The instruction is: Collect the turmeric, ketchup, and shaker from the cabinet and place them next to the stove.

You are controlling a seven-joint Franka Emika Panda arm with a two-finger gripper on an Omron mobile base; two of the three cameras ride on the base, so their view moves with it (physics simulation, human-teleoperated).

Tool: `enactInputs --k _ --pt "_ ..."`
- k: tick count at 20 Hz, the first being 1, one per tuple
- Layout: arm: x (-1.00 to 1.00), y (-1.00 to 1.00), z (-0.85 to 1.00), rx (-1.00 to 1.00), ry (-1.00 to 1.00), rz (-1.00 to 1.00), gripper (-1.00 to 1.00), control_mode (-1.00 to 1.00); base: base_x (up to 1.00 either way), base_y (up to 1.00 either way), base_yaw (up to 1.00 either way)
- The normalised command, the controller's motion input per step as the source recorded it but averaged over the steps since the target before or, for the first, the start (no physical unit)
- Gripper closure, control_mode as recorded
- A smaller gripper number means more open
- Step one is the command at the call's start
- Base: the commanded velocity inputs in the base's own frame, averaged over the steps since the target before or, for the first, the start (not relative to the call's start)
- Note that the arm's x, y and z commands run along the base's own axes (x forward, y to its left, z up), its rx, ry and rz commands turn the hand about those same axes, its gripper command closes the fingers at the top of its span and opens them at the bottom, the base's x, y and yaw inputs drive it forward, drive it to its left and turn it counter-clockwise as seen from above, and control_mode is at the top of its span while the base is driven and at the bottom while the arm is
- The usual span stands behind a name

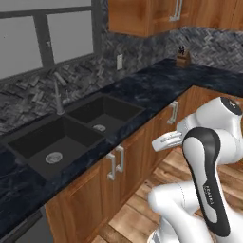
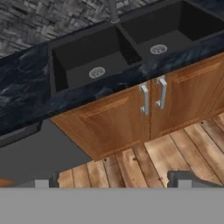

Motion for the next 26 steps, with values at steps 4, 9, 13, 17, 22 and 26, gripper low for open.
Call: enactInputs --k 4,9,13,17,22,26 --pt "0.00 0.00 0.00 0.00 0.00 0.00 -1.00 1.00 -0.95 0.53 0.26" --pt "0.00 0.00 0.00 0.00 0.00 0.00 -1.00 1.00 -0.87 0.54 0.28" --pt "0.00 0.00 0.00 0.00 0.00 0.00 -1.00 1.00 -0.78 0.63 0.30" --pt "0.00 0.00 0.00 0.00 0.00 0.00 -1.00 1.00 -0.76 0.69 0.31" --pt "0.00 0.00 0.00 0.00 0.00 0.00 -1.00 1.00 -0.76 0.75 0.30" --pt "0.00 0.00 0.00 0.00 0.00 0.00 -1.00 1.00 -0.84 0.63 0.29"
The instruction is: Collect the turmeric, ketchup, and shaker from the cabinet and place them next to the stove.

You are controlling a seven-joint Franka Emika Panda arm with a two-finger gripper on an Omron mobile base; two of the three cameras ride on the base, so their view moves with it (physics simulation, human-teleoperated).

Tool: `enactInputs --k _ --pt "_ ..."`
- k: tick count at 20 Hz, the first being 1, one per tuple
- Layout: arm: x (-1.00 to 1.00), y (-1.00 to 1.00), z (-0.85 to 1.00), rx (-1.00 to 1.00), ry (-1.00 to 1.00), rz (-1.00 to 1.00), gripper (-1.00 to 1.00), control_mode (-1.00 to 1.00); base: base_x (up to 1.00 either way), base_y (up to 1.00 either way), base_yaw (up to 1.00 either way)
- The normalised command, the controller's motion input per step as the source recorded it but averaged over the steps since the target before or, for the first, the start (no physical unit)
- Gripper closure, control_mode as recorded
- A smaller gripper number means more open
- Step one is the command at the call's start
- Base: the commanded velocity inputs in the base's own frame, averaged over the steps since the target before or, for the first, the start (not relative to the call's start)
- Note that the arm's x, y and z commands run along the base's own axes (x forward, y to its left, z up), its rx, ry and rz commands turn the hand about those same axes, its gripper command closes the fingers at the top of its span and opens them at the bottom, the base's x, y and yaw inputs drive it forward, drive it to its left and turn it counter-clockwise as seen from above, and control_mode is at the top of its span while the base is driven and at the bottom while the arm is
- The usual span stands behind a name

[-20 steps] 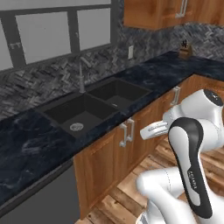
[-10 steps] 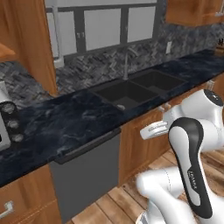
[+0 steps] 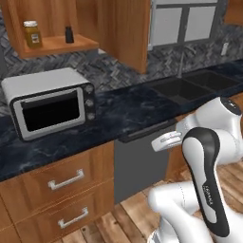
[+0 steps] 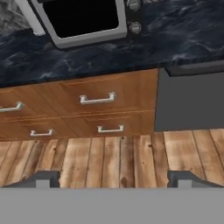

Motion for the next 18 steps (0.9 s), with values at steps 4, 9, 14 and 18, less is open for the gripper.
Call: enactInputs --k 4,9,14,18 --pt "0.00 0.00 0.00 0.00 0.00 0.00 -1.00 1.00 -0.33 0.85 0.20" --pt "0.00 0.00 0.00 0.00 0.00 0.00 -1.00 1.00 0.50 0.78 0.02" --pt "0.00 0.00 0.00 0.00 0.00 0.00 -1.00 1.00 0.64 0.41 0.01" --pt "0.00 0.00 0.00 0.00 0.00 0.00 -1.00 1.00 0.83 0.00 0.13"
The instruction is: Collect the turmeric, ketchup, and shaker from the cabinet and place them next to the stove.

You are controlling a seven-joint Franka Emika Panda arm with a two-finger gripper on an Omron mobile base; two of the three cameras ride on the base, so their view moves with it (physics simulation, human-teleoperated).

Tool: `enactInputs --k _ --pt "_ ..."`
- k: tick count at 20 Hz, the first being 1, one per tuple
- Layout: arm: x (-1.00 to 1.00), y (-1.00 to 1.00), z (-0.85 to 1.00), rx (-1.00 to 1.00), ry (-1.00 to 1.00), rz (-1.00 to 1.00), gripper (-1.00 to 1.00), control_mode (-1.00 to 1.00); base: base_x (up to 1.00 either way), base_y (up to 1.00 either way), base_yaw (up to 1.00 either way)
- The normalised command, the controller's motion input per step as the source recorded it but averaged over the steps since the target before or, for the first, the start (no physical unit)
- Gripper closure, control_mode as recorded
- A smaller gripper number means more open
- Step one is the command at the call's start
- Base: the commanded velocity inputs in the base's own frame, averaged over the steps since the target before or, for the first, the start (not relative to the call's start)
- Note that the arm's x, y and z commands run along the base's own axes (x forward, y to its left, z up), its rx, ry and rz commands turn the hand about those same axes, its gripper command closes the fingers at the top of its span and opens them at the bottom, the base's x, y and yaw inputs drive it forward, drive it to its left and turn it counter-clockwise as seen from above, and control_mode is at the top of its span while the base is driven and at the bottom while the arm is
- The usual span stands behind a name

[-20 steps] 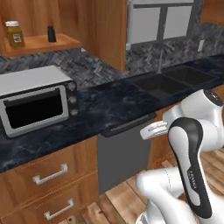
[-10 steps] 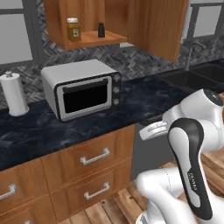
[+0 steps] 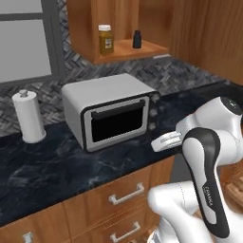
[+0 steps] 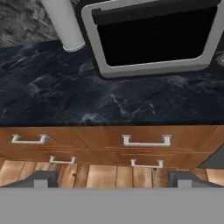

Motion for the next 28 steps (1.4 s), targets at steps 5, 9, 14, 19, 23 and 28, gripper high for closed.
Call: enactInputs --k 5,9,14,19,23,28 --pt "0.00 0.00 0.00 0.00 0.00 0.00 -1.00 1.00 0.79 -0.10 0.22" --pt "0.00 0.00 0.00 0.00 0.00 0.00 -1.00 1.00 0.59 -0.31 0.21" --pt "0.00 0.00 0.00 0.00 0.00 0.00 -1.00 1.00 0.52 -0.49 0.18" --pt "0.24 0.00 0.06 0.00 -0.03 0.01 -1.00 -1.00 0.34 -0.19 0.08" --pt "0.48 -0.12 0.44 0.00 -0.14 0.00 -1.00 -1.00 0.00 0.00 0.00" --pt "0.31 -0.08 0.54 0.00 -0.17 -0.02 -1.00 -1.00 0.00 0.00 0.00"
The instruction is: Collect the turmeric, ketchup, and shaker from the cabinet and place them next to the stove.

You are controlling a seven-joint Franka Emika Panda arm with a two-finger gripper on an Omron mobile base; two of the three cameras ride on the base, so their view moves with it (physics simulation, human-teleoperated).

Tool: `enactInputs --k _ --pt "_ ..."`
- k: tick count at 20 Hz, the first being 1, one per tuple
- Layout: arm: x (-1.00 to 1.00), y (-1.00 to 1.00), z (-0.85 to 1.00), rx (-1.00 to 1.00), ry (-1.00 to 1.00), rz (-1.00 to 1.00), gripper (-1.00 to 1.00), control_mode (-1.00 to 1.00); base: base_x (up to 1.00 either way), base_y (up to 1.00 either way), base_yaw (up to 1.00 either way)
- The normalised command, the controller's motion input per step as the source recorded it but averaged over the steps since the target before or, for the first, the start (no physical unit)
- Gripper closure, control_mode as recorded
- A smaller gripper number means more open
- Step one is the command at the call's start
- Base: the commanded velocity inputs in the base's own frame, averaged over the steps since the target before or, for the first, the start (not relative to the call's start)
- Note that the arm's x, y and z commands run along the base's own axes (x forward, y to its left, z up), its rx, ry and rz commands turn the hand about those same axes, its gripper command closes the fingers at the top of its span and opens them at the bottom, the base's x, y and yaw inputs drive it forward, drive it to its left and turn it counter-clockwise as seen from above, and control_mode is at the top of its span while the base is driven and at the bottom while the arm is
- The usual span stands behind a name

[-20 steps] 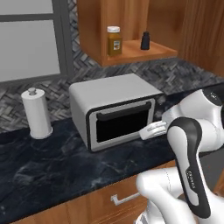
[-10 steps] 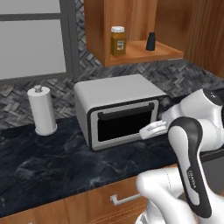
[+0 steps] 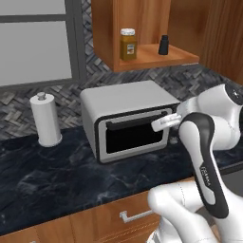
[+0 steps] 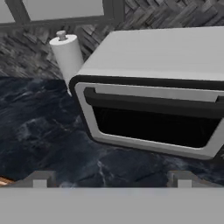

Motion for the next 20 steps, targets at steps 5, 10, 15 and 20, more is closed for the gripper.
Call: enactInputs --k 5,10,15,20 --pt "0.07 0.04 0.47 -0.06 -0.18 -0.21 -1.00 -1.00 0.00 0.00 0.00" --pt "0.01 -0.09 0.50 -0.07 -0.16 -0.30 -1.00 -1.00 0.00 0.00 0.00" --pt "0.02 -0.23 0.64 -0.02 -0.18 -0.12 -1.00 -1.00 0.00 0.00 0.00" --pt "0.14 -0.19 0.64 0.00 -0.20 -0.04 -1.00 -1.00 0.00 0.00 0.00"
